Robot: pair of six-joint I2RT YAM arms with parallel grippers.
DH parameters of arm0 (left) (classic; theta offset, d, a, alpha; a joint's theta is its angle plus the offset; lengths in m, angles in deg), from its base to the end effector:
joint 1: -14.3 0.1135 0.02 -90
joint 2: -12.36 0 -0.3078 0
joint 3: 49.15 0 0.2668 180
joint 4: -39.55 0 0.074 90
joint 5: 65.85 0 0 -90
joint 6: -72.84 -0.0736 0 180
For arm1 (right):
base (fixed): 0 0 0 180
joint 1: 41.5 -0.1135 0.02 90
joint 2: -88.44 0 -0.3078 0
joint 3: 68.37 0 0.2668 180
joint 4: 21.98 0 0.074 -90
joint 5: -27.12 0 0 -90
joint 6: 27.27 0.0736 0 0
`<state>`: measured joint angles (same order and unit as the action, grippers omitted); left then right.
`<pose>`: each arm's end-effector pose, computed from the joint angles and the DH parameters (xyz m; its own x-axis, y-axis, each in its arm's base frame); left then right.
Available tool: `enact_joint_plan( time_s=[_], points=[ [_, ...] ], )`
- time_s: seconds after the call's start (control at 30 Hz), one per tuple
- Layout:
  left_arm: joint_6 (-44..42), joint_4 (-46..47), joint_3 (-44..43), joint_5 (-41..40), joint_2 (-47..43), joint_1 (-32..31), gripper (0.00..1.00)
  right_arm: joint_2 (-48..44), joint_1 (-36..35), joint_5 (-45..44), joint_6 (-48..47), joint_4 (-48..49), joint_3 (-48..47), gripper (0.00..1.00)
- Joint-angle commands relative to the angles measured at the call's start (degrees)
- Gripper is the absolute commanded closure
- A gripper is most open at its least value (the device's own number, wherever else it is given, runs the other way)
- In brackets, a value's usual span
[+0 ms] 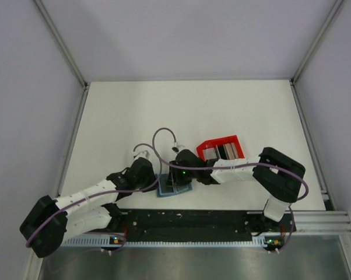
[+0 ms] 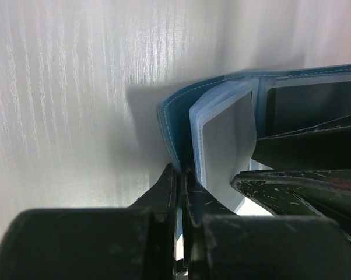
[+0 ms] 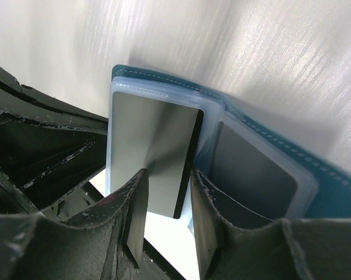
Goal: Put the credit cards into the card holder
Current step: Insert the credit card into the card holder, then pick up the credit card from the storage box.
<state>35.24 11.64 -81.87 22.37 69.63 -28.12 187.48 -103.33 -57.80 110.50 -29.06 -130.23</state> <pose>0.1390 -0.1239 0.1446 -0.8803 -0.2684 -0.3913 -0.0609 0.8818 -0.4677 0.1767 0.3437 0.1534 -0.8938 -0.1067 -0.4356 -0.3663 0.7340 0.5718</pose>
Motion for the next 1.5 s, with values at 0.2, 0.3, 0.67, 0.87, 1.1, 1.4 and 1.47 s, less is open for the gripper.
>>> enact_joint_plan(
  time_s=[0.2, 0.3, 0.67, 0.87, 1.1, 1.4, 1.47],
  points=[
    [-1.69, -3.27, -1.81, -0.5, -0.32, -0.13, 1.0, -15.62, 1.61, -13.07, -6.1, -10.47, -1.76, 0.6],
    [-1.95, -3.45, -2.42, -0.42, -0.24, -0.13, 1.0, -20.81, 4.42, -17.46, -7.6, -15.21, -1.67, 0.6],
    [-2.39, -3.36, -2.86, 0.02, -0.06, -0.13, 1.0, -28.47, 23.84, -14.4, -12.96, -25.16, 2.19, 0.54],
    [-2.48, -3.01, -2.77, 0.11, 0.2, -0.13, 1.0, -24.78, 27.98, -12.2, -14.81, -25.25, 2.02, 0.53],
    [-2.66, -2.66, -2.77, 0.2, 0.91, -0.13, 1.0, -19.68, 30.71, -9.48, -15.51, -24.55, 1.75, 0.53],
    [-2.31, -2.48, -2.69, -0.06, 1.26, -0.13, 1.0, -18.45, 32.99, -5.26, -16.3, -21.65, 1.93, 0.72],
    [-2.39, -2.4, -2.69, -0.06, 1.35, -0.13, 1.0, -18.71, 33.43, -3.52, -16.22, -21.12, 2.1, 0.75]
  ],
)
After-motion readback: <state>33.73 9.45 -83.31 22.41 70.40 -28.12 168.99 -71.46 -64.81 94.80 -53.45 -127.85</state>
